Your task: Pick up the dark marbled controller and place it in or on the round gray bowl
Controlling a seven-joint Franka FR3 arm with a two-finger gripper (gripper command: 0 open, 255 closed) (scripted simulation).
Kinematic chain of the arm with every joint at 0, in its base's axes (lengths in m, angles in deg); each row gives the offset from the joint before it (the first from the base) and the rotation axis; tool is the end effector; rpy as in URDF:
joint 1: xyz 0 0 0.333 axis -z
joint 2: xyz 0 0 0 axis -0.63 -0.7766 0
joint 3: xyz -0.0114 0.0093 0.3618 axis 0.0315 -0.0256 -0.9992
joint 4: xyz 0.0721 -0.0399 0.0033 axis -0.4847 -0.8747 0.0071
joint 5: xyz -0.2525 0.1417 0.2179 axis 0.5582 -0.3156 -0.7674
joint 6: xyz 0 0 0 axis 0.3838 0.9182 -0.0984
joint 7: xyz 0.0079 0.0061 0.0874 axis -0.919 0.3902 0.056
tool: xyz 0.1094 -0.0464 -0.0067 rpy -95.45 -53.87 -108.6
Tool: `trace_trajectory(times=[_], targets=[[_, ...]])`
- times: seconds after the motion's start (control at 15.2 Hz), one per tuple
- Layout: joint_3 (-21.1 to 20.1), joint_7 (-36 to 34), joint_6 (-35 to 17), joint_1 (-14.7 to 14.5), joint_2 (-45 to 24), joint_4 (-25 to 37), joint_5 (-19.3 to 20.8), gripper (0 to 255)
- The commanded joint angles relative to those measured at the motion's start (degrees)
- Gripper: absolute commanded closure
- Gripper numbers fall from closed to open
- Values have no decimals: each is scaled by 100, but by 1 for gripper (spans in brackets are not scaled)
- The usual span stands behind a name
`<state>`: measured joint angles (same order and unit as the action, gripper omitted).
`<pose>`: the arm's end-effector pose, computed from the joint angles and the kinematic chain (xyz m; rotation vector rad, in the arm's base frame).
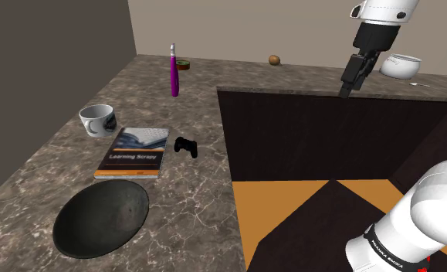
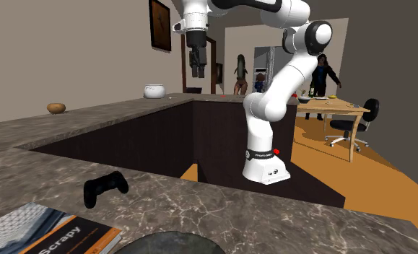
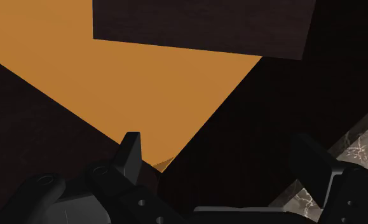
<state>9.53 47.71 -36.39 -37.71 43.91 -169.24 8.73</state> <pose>0.2248 -0.0029 0.6317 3.1240 0.1370 -0.0505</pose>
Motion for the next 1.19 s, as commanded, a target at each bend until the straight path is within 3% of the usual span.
trace_trajectory(times=[0.0, 0.53, 1.12], targets=[[0, 0, 0, 0, 0, 0, 0, 0], [-546, -595, -1066, -235, -1062, 11, -559, 0], [-1124, -1190, -2126, -449, -2587, 558, -918, 0]])
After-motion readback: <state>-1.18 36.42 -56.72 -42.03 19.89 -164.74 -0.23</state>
